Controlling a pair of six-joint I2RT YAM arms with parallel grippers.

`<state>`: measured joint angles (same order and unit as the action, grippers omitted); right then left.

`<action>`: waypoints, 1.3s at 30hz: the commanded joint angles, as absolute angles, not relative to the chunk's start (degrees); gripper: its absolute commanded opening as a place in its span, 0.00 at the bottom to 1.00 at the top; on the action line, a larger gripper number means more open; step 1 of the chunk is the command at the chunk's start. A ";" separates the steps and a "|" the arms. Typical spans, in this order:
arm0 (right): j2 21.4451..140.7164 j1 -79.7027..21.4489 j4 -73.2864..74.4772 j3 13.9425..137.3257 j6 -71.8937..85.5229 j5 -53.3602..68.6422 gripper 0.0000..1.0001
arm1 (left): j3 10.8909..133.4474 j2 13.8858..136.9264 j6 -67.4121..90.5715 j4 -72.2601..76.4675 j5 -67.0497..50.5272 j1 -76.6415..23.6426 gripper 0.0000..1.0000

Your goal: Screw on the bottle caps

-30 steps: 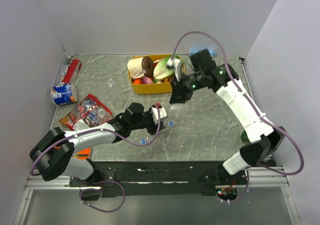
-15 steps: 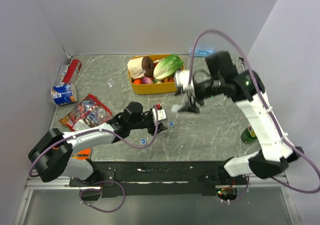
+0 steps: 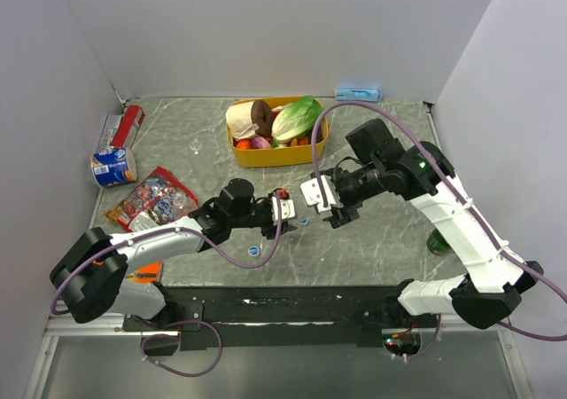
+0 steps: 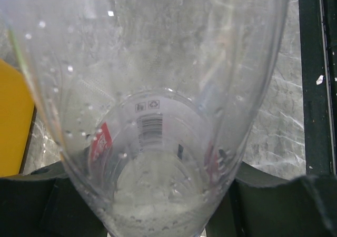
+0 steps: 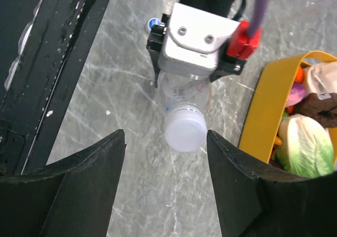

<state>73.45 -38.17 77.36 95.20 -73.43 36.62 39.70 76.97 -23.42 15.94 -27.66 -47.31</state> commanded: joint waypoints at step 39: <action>84.19 -34.11 53.18 86.66 3.56 33.74 0.00 | 46.49 77.60 -16.17 33.92 -0.18 -52.21 0.01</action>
<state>79.00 -36.34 56.53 90.00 -23.92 28.95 39.62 78.00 -17.65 16.82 -9.89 -49.56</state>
